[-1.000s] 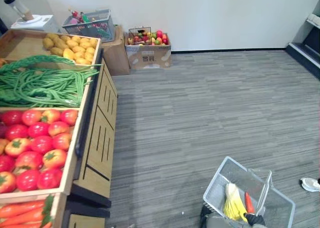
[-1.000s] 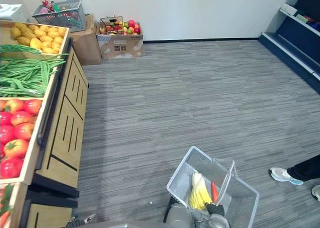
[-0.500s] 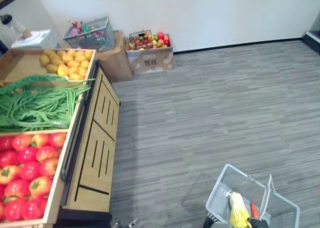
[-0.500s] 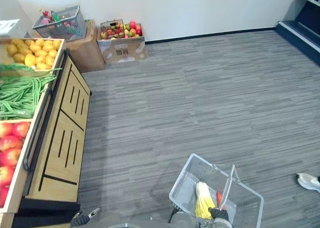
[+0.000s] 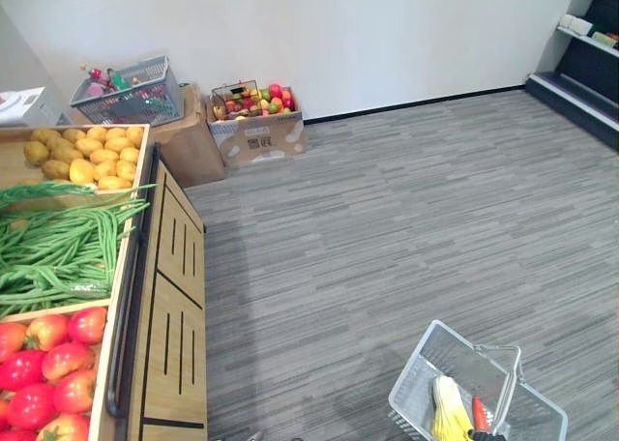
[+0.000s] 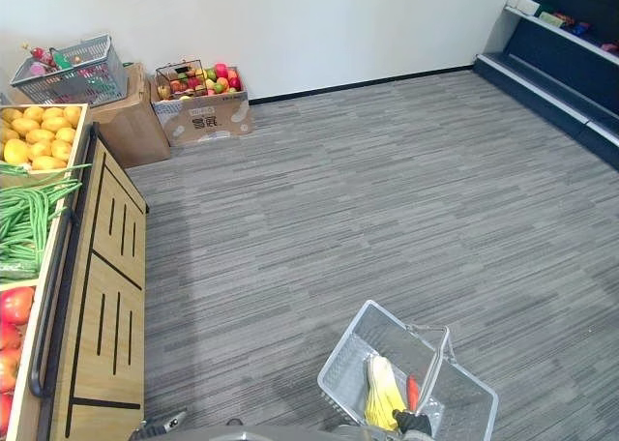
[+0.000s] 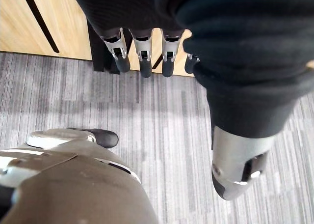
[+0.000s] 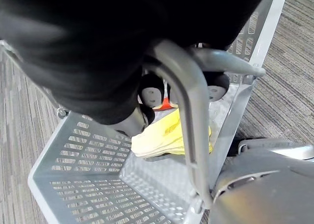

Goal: Pick vegetable in the basket

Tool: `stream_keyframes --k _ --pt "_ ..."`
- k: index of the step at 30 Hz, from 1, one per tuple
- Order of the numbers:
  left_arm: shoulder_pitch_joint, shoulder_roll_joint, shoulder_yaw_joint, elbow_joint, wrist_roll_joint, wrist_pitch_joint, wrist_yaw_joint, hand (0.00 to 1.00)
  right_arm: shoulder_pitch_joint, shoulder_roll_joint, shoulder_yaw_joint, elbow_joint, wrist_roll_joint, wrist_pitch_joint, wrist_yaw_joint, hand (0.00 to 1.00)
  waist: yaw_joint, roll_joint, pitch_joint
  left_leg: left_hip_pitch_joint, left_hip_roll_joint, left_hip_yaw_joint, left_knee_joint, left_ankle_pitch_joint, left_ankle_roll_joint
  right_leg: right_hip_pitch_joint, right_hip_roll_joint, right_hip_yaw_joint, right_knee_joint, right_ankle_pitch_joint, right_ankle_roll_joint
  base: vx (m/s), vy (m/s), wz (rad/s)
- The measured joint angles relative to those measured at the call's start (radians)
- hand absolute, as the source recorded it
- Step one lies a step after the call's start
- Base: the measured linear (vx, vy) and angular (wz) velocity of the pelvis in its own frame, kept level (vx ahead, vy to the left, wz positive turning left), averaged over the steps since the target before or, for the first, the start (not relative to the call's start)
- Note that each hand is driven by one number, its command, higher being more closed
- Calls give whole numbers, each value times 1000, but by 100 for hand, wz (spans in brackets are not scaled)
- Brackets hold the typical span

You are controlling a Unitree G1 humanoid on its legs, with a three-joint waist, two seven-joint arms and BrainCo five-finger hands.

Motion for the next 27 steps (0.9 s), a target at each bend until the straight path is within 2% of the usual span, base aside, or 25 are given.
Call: stream_keyframes --k 6,15,18,27 --pt "-3 1 -13 11 1 -1 -11 0 0 -7 29 1 -17 1 20 100 1 3 -3 33 1 -2 -16 0 0 21 1 -4 13 -9 8 44 1 0" --pt "-3 18 -38 34 -1 -2 -20 0 1 -1 50 13 -26 0 28 100 3 -11 -17 50 -3 -30 -55 25 0 44 0 -38 -1 -10 6 2 3 9" --pt "-3 25 -37 43 -1 -2 -22 0 5 -1 58 40 -26 0 28 100 3 -20 -26 50 -6 -90 -87 54 -1 83 0 -106 -23 -10 7 2 -26 46" --pt "-4 26 -37 44 -5 -3 -32 0 3 4 90 43 -37 2 41 100 10 -22 -25 -8 -25 -273 -93 106 -4 149 -4 -291 -27 -28 11 -25 -40 63"
